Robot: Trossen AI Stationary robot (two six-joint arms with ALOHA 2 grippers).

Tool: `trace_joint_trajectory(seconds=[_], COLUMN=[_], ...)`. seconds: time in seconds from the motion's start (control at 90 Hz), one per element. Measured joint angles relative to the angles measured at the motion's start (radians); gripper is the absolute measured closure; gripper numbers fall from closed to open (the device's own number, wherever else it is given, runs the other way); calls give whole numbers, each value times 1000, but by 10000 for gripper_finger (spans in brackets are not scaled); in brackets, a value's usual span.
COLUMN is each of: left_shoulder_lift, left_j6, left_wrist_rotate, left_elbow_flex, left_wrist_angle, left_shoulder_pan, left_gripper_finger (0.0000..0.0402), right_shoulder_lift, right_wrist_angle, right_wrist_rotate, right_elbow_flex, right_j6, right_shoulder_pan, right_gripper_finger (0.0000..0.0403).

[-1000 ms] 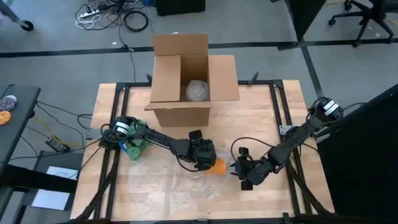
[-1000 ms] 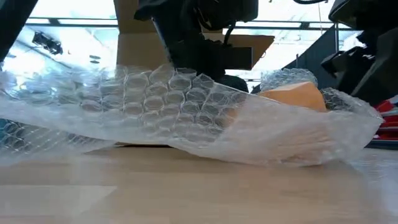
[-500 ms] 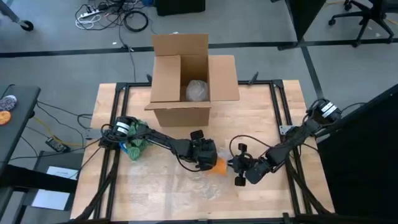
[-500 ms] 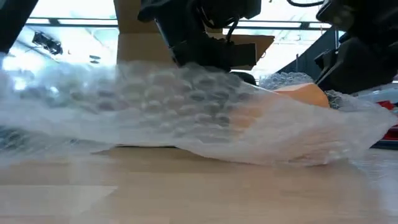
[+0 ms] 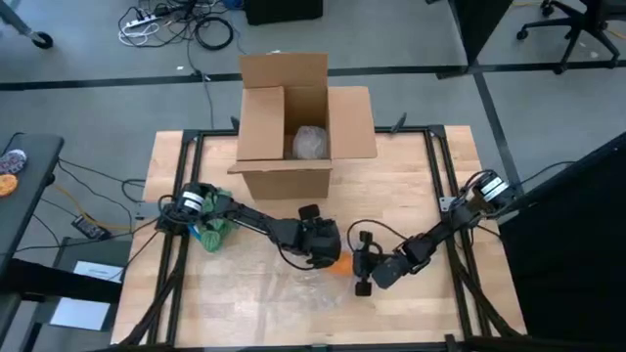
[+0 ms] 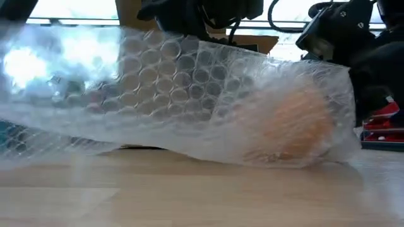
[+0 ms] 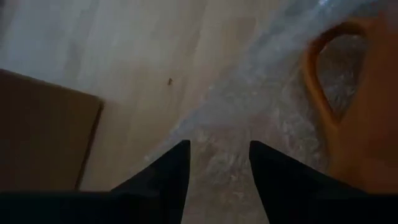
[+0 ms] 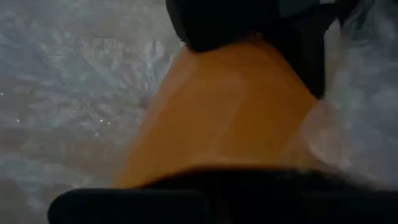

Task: Wrap mug
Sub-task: Wrap the orange mug with the bubble wrap

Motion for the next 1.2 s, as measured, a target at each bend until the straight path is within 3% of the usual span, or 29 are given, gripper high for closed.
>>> trace_joint_trajectory(seconds=[0.133, 0.411, 0.544, 0.778, 0.944, 1.2], left_shoulder_lift=[-3, -6, -7, -7, -7, -8], left_j6=[26, 76, 75, 142, 153, 177], left_wrist_rotate=[-27, -71, -75, -62, -63, 19], left_elbow_flex=[34, 220, 259, 258, 252, 79], left_wrist_angle=[-67, -217, -219, -133, -62, 147], left_shoulder_pan=[0, -18, -57, -194, -220, -173], left_gripper_finger=[250, 250, 250, 250, 250, 250], right_shoulder_lift=[-67, -210, -276, -303, -229, -72], right_wrist_angle=[-144, -397, -443, -434, -395, -150], right_wrist_rotate=[-6, -60, -20, 236, 236, 176], right_elbow_flex=[1, 0, 0, 0, 0, 1], right_j6=[67, 221, 253, 211, 227, 136], right_shoulder_pan=[33, 95, 134, 174, 147, 78], right_gripper_finger=[403, 403, 403, 403, 403, 403])
